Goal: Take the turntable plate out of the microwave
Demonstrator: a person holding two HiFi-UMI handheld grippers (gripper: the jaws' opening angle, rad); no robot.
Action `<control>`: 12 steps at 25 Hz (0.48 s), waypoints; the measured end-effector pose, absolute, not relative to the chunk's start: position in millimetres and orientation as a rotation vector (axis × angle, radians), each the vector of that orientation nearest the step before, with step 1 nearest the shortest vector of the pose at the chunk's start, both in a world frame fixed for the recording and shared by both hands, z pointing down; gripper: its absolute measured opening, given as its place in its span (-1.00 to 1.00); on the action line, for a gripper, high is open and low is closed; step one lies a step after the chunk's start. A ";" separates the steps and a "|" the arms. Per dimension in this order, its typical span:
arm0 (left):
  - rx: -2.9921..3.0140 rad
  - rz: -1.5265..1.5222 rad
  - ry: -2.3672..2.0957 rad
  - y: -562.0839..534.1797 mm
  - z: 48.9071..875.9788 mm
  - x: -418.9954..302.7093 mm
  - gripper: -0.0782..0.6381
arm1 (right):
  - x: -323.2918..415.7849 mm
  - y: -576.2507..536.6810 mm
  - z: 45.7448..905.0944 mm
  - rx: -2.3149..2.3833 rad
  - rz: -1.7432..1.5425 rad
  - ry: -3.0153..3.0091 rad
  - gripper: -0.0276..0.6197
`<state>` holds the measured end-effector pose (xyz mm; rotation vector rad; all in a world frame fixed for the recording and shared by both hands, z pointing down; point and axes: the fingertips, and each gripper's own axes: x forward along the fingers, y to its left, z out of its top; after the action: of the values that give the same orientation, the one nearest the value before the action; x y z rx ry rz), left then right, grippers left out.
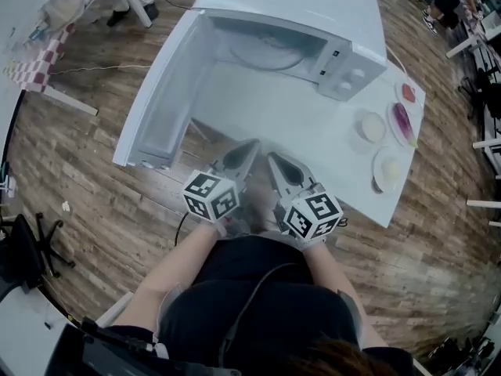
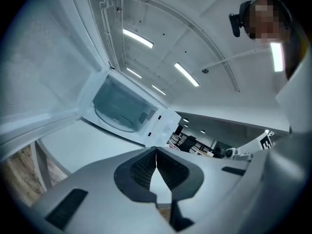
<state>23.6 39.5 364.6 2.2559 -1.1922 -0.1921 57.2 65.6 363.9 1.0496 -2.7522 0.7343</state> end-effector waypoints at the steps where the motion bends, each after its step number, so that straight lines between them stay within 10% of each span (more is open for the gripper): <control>1: 2.263 -0.187 -1.170 29.5 364.7 20.1 -0.75 | 53.1 55.6 364.5 1.077 0.744 -2.746 -0.85; 12: 2.246 -0.171 -0.920 -31.9 379.7 6.2 -0.75 | 27.2 -9.1 384.4 1.299 0.887 -2.638 -0.85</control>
<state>6.2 -31.9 379.7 2.2463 -0.9205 -0.1706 27.2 -9.1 384.4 1.2992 -2.6377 0.8874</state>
